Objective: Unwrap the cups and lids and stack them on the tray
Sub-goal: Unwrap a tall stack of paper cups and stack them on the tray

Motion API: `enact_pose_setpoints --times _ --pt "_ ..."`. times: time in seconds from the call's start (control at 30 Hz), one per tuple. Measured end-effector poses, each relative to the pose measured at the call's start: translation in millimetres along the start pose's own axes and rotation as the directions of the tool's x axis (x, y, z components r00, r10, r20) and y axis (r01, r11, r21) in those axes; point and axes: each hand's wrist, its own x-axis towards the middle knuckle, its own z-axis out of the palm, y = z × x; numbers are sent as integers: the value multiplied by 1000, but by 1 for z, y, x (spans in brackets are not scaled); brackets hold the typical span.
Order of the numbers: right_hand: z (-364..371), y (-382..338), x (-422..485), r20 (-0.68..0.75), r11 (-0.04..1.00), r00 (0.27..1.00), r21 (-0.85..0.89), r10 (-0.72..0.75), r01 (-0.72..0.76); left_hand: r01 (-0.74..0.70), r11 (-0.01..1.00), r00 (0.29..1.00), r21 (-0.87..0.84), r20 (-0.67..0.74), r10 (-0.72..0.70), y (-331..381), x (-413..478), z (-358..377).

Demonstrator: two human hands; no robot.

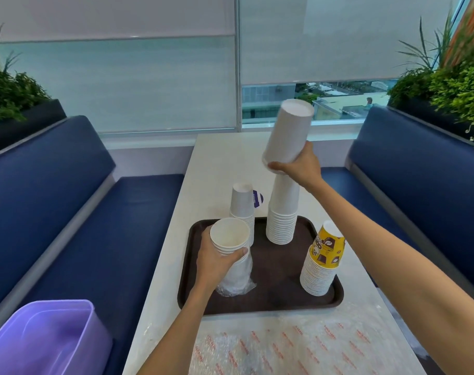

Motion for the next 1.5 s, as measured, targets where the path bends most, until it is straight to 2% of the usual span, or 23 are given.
enact_pose_setpoints --times 0.07,0.2,0.47,0.57,0.67,0.73,0.8,0.87,0.93,0.97,1.03,1.1,1.17,1.23,1.37,1.5 --pt "5 9 4 -81 997 994 -7 73 -74 2 1000 1000 9 -1 -2 -1 1 0" --pt "18 29 11 -114 981 975 -15 188 -191 -6 1000 1000 27 8 6 -3 2 0" --pt "38 53 16 -25 960 959 -5 281 -281 -18 999 1000 42 22 17 -5 3 -1" --pt "43 55 14 -57 935 934 37 354 -352 -19 999 1000 43 14 18 -6 4 1" --pt "44 41 9 -251 971 938 45 238 -234 -9 999 1000 46 15 8 -6 6 2" --pt "47 30 4 -405 999 913 24 37 -29 -6 999 1000 33 14 6 -6 6 3" --pt "52 18 -4 -442 977 874 -27 -200 210 -10 1000 1000 21 12 10 -5 5 3" --pt "59 10 -12 -295 923 878 -35 -376 383 -14 1000 1000 4 21 14 -4 4 4" --pt "65 4 -22 16 905 905 -10 -425 425 -13 1000 999 -17 35 13 -5 2 5" --pt "68 2 -27 189 916 901 -17 -390 401 -11 1000 999 -16 39 12 -7 1 6" --pt "73 0 -36 465 943 848 -77 -254 324 -9 1000 999 0 33 9 -11 -3 7" --pt "77 0 -43 632 935 766 -190 -118 301 4 1000 1000 2 20 -4 -15 -6 9" --pt "81 0 -50 723 898 691 -299 -7 322 21 1000 1000 1 4 -21 -16 -8 11" --pt "88 2 -56 758 860 649 -368 58 354 42 999 999 -8 -8 -43 -13 -7 15" --pt "95 3 -63 757 806 649 -428 72 409 130 991 991 -32 -11 -131 -4 -5 19" --pt "97 1 -59 750 787 656 -454 83 419 63 998 997 -27 40 -62 -13 -4 13"
